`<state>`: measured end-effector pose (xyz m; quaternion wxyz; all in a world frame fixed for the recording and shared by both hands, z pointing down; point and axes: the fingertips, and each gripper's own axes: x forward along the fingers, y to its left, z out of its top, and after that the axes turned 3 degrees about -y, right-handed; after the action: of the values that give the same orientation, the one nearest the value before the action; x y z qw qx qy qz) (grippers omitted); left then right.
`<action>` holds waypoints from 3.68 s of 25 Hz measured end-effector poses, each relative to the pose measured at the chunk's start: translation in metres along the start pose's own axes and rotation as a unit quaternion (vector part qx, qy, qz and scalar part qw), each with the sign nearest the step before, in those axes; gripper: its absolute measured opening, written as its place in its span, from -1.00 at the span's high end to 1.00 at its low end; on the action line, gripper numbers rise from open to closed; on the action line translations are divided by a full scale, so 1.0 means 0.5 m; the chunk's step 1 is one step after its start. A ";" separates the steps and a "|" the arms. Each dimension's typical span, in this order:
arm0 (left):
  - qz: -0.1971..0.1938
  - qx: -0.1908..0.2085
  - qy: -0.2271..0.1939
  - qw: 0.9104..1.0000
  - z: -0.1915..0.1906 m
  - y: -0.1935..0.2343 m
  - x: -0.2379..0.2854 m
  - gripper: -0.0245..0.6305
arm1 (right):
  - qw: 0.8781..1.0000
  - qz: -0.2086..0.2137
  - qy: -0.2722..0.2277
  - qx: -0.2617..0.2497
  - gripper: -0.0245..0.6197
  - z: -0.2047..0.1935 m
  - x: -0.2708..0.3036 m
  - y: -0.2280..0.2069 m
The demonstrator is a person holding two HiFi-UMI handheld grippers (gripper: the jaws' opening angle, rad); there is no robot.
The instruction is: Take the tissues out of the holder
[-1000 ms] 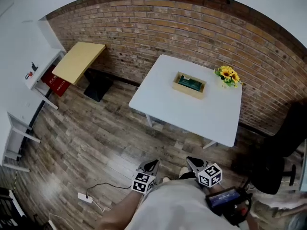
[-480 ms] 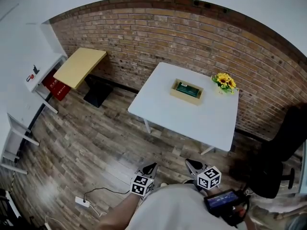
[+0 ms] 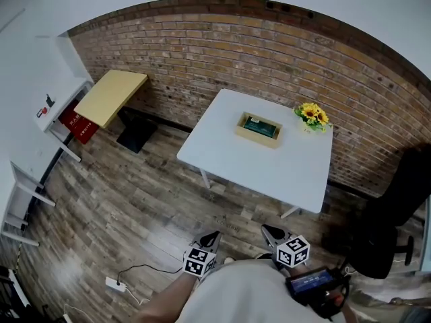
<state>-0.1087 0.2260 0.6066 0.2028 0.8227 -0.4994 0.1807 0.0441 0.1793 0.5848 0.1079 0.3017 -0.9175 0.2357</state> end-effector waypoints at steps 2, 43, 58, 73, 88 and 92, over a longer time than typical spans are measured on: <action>0.001 -0.004 0.000 1.000 -0.003 -0.005 0.001 0.90 | 1.000 0.001 0.001 0.001 0.90 -0.003 -0.006 -0.003; 0.060 -0.059 -0.010 0.996 -0.053 0.075 -0.082 0.90 | 0.998 0.039 0.041 -0.015 0.90 -0.021 0.082 0.063; 0.093 -0.068 0.003 0.993 0.008 0.149 -0.014 0.90 | 0.995 0.081 0.056 -0.008 0.90 0.034 0.201 -0.007; 0.068 -0.039 0.022 0.997 0.145 0.199 0.175 0.90 | 0.997 0.060 0.034 0.018 0.90 0.142 0.274 -0.184; 0.041 -0.012 0.033 0.999 0.229 0.258 0.269 0.90 | 0.999 0.020 0.017 0.044 0.90 0.196 0.299 -0.274; 0.013 -0.002 0.035 0.999 0.247 0.285 0.305 0.90 | 0.999 -0.011 0.013 0.051 0.90 0.206 0.311 -0.298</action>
<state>-0.1580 -0.0112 0.5994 0.2195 0.8089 -0.5030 0.2110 0.0049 -0.0554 0.6035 0.1065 0.3135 -0.8995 0.2849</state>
